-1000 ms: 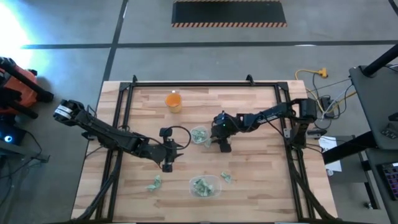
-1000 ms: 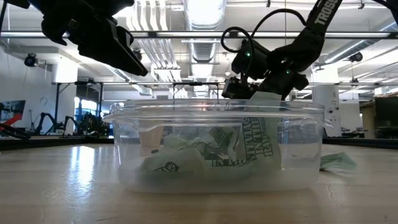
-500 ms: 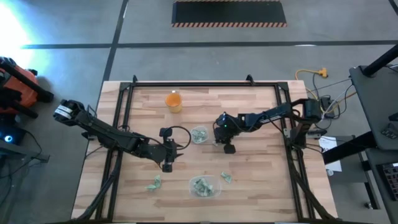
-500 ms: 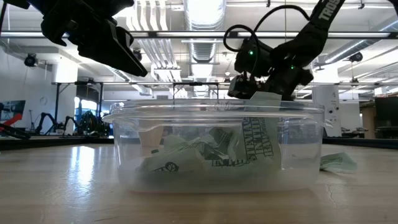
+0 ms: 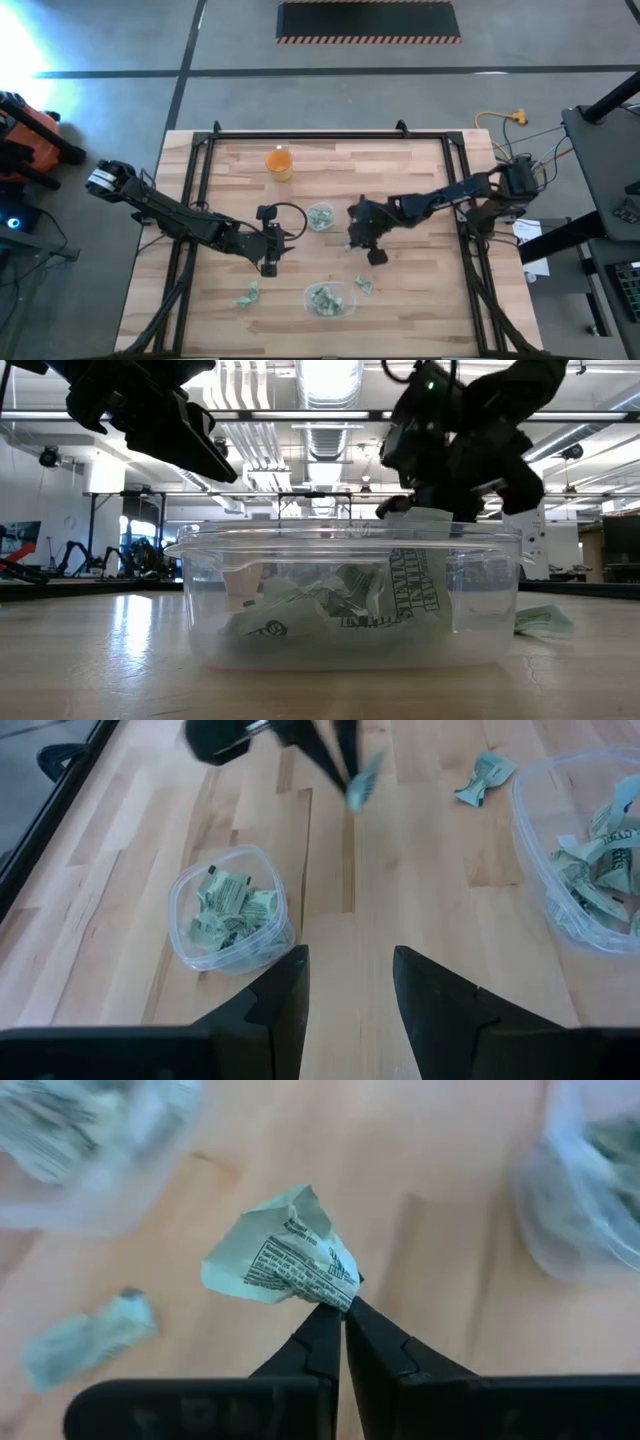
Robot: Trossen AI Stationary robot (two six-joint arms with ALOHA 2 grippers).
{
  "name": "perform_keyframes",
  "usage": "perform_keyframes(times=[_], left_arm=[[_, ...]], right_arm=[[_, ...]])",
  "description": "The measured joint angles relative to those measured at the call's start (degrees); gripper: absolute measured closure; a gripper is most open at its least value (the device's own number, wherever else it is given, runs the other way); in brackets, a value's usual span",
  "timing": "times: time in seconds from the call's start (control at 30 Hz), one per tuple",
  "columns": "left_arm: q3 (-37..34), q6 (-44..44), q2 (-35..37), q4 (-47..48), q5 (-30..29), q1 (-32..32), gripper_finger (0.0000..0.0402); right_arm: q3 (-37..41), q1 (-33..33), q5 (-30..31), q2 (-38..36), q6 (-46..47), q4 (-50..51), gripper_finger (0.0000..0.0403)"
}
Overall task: Pick and place Stevia / Truvia into bins
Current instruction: Put the white stevia packet into the bottom transparent bin
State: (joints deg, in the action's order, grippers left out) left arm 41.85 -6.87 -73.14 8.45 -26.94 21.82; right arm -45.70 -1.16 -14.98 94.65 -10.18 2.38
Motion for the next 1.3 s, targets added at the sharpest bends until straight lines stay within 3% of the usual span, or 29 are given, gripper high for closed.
perform_keyframes(times=[0.3, 0.8, 1.3], left_arm=[[0.17, 0.09, 0.02, -0.31, 0.00, 0.00, 0.0272], [0.11, 0.12, 0.02, -0.41, 0.00, 0.00, 0.0272], [0.17, 0.09, 0.02, -1.32, 0.02, 0.01, 0.0272]], right_arm=[[-3.25, -8.60, 6.43, 0.46, 1.83, -3.14, 0.0394], [-3.79, -18.78, 7.68, 2.59, 4.03, -12.13, 0.0394], [-4.64, -20.84, 7.59, 10.10, 7.64, -18.63, 0.0394]])
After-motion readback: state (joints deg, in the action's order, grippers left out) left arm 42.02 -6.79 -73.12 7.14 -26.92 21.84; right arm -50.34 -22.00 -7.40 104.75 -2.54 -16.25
